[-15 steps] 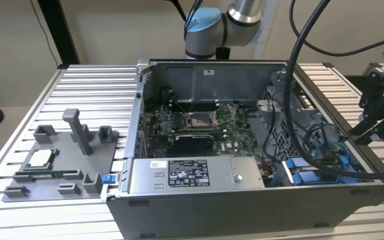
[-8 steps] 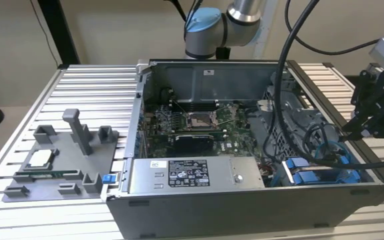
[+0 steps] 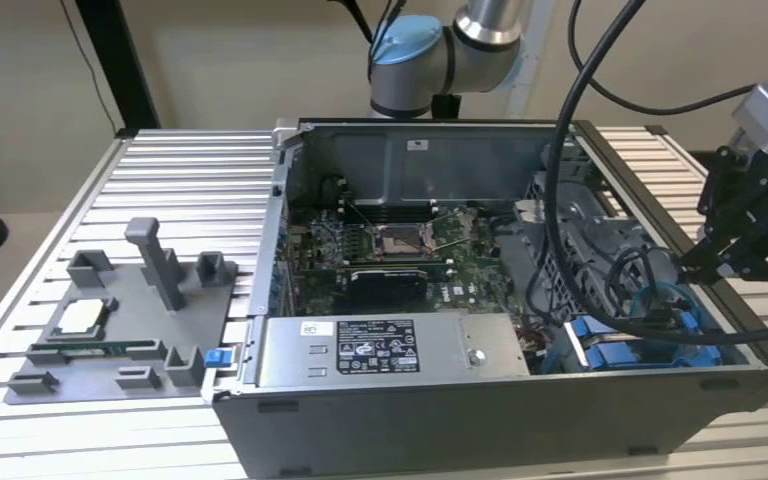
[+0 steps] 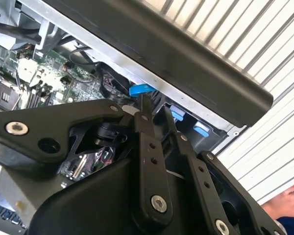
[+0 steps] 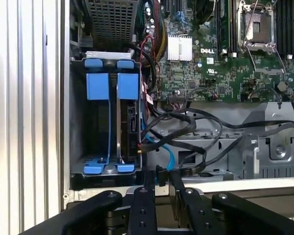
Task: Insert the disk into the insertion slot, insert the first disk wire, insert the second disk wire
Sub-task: 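Insert the second disk wire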
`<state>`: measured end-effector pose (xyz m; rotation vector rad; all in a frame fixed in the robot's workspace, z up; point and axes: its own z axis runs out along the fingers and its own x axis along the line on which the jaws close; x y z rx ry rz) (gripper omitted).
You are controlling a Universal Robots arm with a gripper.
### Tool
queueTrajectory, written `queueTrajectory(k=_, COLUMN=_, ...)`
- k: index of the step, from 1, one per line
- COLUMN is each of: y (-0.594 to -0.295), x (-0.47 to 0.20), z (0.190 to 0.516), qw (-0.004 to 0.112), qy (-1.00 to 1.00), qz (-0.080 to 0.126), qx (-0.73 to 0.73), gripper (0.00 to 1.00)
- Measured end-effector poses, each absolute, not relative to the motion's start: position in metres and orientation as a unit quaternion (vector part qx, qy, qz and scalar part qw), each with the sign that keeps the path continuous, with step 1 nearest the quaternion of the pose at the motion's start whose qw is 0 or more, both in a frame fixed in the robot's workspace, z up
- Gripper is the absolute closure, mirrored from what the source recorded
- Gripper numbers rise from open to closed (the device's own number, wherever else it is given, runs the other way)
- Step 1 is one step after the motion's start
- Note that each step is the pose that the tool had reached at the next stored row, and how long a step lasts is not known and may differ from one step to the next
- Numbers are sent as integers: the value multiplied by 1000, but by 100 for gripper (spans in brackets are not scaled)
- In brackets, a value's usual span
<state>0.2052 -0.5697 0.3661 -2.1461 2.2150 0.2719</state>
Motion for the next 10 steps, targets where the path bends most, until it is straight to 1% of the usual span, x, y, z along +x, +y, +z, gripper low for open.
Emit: queueTrajectory(k=10, y=-571, x=205, z=363, qw=27, qy=715, qz=92, qx=-693, gripper=0)
